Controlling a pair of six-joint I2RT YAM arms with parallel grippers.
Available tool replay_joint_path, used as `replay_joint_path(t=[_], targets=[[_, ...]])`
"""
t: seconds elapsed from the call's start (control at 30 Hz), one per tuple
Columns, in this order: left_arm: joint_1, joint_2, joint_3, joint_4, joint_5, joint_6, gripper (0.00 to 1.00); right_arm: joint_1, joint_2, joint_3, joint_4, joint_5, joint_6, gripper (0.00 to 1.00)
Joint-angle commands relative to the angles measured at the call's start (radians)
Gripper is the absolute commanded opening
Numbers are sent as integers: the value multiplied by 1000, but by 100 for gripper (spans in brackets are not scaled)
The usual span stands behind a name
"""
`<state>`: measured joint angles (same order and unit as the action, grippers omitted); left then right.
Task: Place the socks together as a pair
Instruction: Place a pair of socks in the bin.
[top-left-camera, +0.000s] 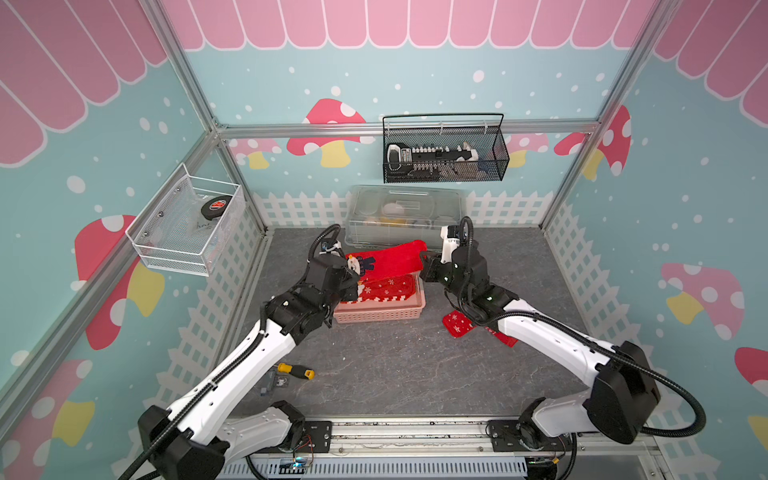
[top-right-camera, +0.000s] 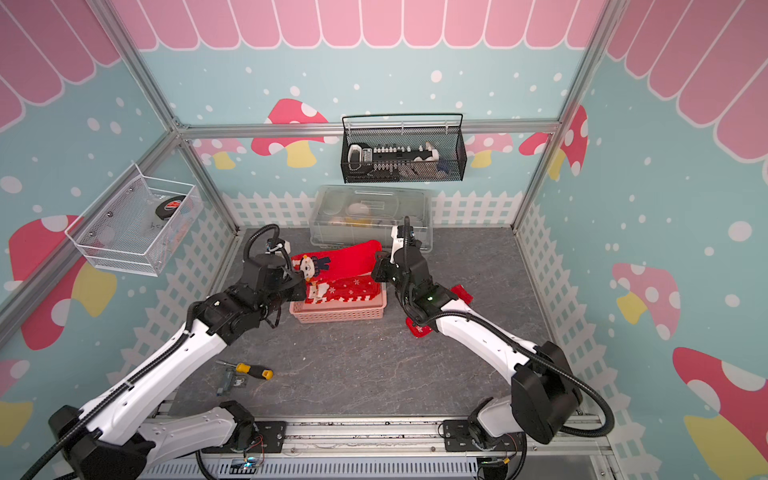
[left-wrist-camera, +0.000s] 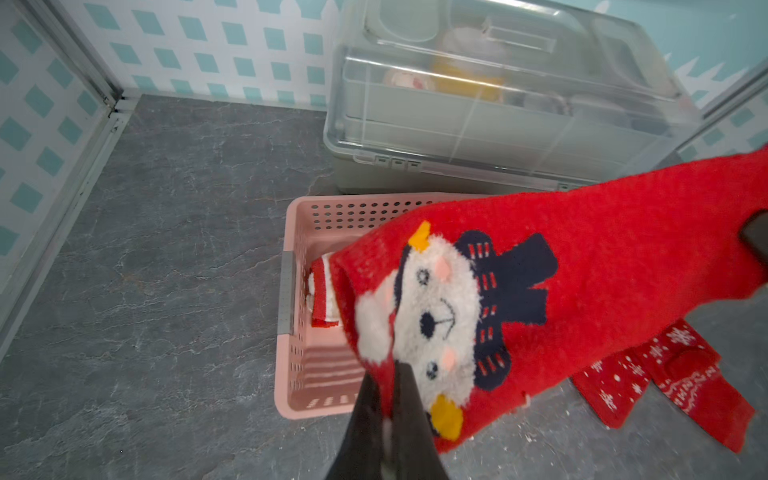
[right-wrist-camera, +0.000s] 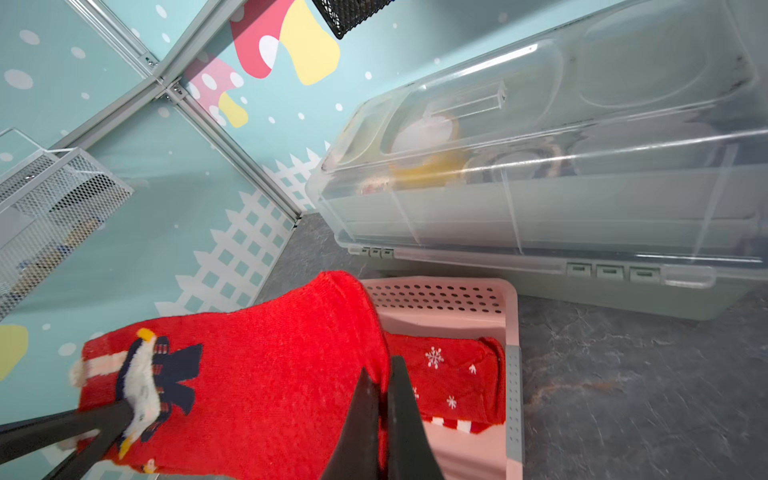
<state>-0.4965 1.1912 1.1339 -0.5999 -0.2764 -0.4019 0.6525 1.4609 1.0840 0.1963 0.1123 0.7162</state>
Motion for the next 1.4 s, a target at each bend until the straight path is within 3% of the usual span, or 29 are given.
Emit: replay_joint_path(t=[0.0,0.23,0.67,0.93,1.0,1.07,1.1,1.13,1.2,1.37], targets=[[79,84,49,26,120,7,0,-6,71,21,75,-10,-32,0],[201,199,23,61,226,-14,0,-7,205,37,59,18,-26,0],[244,453,134,16,275,73,0,9,420,54,250,12,0,0],[261,552,182,-5,292,86,0,26,478,124,183,61,-54,0],[263,558,188,-13,288,84,10,26,476,132,168,69,-64,11],[265,541,182,-8,255,86,59,30,468,130,149,91,-68,32],[266,532,184,-7,249,86,77,33,462,128,148,96,-75,40],[268,516,186,-5,248,85,88,37,451,129,142,102,-85,46],[270,479,180,17,270,77,94,46,407,126,125,107,-100,51],[266,373,149,75,360,63,94,77,264,81,85,124,-166,51]])
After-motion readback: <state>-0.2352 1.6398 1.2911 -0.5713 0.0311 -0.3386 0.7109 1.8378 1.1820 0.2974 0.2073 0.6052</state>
